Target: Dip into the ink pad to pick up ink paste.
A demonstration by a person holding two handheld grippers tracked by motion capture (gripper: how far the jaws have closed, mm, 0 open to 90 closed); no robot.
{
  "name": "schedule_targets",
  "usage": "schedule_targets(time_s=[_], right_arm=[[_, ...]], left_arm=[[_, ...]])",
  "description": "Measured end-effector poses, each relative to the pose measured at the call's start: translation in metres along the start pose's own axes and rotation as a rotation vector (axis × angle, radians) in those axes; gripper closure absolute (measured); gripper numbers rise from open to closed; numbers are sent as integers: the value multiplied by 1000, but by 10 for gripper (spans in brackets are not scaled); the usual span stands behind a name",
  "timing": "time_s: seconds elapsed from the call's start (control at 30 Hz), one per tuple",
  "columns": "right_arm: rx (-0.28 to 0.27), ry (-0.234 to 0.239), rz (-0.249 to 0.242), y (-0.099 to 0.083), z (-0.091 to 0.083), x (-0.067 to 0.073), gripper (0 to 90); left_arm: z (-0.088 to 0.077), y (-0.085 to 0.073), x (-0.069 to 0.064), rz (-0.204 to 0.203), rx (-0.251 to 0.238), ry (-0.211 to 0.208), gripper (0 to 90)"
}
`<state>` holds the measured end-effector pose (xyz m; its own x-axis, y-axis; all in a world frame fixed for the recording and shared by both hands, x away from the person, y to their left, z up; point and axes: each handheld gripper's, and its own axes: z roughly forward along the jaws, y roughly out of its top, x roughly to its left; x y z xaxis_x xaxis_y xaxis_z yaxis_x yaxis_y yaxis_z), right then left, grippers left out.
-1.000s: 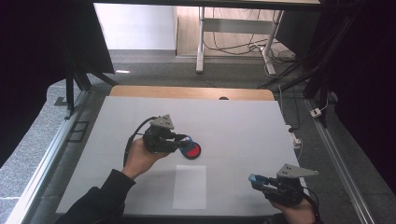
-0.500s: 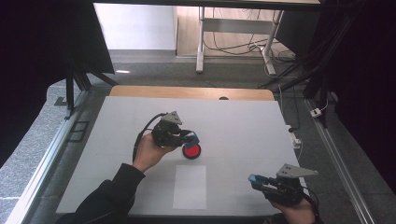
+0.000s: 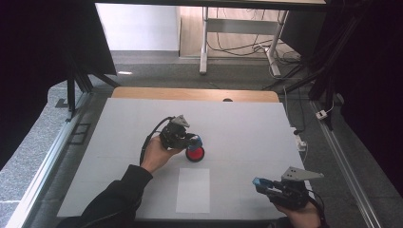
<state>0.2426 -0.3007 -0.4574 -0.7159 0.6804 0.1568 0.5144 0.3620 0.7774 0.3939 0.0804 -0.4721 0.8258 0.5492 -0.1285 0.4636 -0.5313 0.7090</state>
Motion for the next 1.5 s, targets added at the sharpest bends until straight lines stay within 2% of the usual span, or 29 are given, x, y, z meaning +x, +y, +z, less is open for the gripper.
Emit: schedule_targets(time_s=[0.1, 0.4, 0.7, 1.07, 1.2, 1.27, 1.37, 1.5], right_arm=[[0, 1, 0, 0, 0, 0, 686], [1, 2, -1, 0, 0, 0, 686], [3, 2, -2, 0, 0, 0, 685], [8, 2, -4, 0, 0, 0, 686], [10, -2, -3, 0, 0, 1, 686], [9, -3, -6, 0, 1, 1, 685], [10, -3, -7, 0, 1, 1, 686], [10, -3, -7, 0, 0, 1, 686]], left_arm=[[5, -2, 1, -4, 22, 9, 704], [12, -4, 3, -15, 44, 9, 704], [17, -5, 2, -14, 73, 32, 704], [20, 0, -8, 25, 106, 83, 707], [21, 2, -15, 69, 126, 120, 707], [22, 3, -18, 78, 130, 133, 708], [22, 3, -17, 64, 130, 128, 708], [21, 2, -10, 14, 116, 95, 707]])
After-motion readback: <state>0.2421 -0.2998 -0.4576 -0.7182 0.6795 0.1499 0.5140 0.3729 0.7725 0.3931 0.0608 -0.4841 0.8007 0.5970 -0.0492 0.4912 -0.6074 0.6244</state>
